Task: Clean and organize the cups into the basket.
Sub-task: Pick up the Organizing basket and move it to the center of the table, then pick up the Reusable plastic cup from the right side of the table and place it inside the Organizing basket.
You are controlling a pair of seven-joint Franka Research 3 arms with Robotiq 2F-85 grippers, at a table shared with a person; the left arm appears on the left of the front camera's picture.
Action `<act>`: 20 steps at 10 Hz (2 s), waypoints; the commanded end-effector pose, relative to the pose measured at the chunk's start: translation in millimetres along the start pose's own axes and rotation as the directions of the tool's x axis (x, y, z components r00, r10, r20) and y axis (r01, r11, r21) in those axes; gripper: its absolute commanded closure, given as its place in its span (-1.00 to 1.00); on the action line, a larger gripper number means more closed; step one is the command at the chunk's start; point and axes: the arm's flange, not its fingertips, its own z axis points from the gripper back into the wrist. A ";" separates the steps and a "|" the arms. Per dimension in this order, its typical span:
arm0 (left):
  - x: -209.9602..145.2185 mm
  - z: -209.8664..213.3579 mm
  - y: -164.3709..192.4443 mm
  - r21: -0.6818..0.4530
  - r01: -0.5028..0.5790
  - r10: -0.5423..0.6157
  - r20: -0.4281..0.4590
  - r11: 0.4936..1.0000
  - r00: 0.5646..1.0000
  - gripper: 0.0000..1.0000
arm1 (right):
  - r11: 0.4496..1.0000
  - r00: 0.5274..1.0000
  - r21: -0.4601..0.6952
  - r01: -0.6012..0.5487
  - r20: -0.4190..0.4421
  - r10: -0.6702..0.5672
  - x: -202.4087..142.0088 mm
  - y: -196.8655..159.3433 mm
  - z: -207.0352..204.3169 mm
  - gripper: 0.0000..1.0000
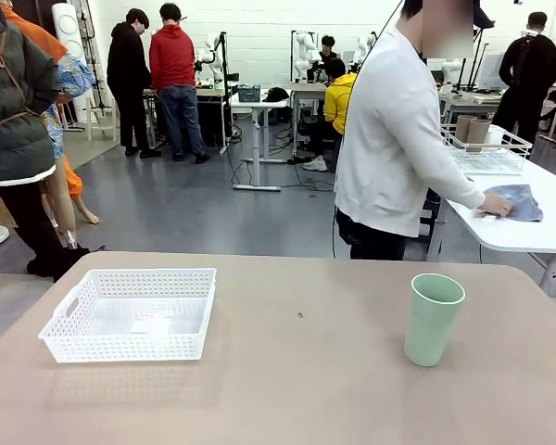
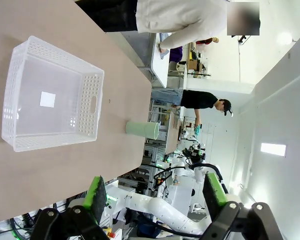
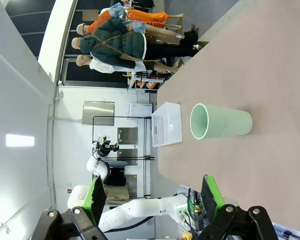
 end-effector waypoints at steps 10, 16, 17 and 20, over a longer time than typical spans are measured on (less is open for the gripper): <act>10.8 -114.2 -54.7 0.923 0.256 -0.216 -0.198 0.287 0.956 -1.00 | 0.594 0.590 -0.154 -0.790 -0.459 0.665 -18.0 -21.6 -96.1 -1.00; 11.9 -192.8 4.9 0.947 0.273 -0.327 -0.207 0.169 0.922 -1.00 | 0.621 0.608 -0.154 -0.769 -0.478 0.634 -22.0 -33.3 -90.3 -1.00; 12.8 -200.0 13.4 0.936 0.285 -0.318 -0.211 0.207 0.924 -1.00 | 0.621 0.608 -0.154 -0.769 -0.478 0.634 -22.0 -33.3 -90.3 -1.00; 11.0 -229.4 34.7 0.898 0.319 -0.264 -0.243 0.302 0.933 -1.00 | 0.621 0.608 -0.154 -0.769 -0.478 0.634 -22.0 -33.3 -90.3 -1.00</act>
